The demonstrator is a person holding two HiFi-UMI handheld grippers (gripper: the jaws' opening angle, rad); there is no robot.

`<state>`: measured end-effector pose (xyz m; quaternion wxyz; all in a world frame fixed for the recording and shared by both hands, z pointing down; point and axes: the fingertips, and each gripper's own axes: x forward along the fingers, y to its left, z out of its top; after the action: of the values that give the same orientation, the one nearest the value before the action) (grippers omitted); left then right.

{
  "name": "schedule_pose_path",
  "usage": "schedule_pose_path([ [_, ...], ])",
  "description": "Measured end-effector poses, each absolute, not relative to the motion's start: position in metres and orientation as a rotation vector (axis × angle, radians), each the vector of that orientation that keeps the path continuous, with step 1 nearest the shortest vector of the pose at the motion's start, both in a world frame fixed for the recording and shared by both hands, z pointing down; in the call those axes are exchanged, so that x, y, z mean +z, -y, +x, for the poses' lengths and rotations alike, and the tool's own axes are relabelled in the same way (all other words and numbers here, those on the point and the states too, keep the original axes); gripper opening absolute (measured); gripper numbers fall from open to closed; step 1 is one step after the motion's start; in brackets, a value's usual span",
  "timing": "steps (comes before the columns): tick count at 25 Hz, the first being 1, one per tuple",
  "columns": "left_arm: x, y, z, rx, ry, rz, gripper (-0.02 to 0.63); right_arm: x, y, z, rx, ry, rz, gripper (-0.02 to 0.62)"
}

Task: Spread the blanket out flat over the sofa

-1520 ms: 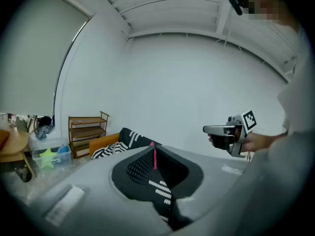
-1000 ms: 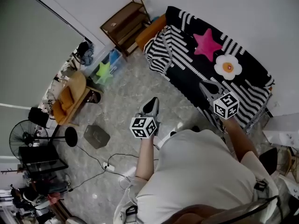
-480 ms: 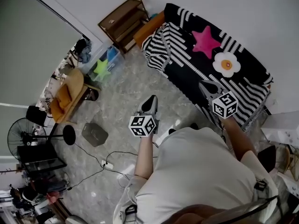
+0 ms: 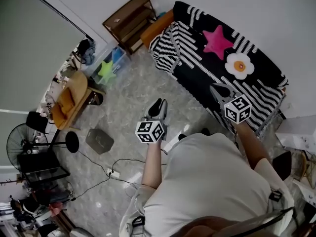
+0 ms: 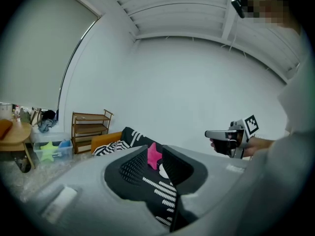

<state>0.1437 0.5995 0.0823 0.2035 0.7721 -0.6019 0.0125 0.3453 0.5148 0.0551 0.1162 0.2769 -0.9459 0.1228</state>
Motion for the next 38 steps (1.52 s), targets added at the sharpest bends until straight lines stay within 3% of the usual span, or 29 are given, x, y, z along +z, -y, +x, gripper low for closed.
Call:
schedule_pose_path([
  [6,0.085,-0.606,0.129,0.023,1.671,2.148,0.146,0.059,-0.521,0.328,0.358,2.756,0.794,0.002],
  [38,0.113,-0.626,0.033,0.029,1.632,2.102,0.156,0.086,-0.543,0.231,0.354,2.684,0.775,0.002],
])
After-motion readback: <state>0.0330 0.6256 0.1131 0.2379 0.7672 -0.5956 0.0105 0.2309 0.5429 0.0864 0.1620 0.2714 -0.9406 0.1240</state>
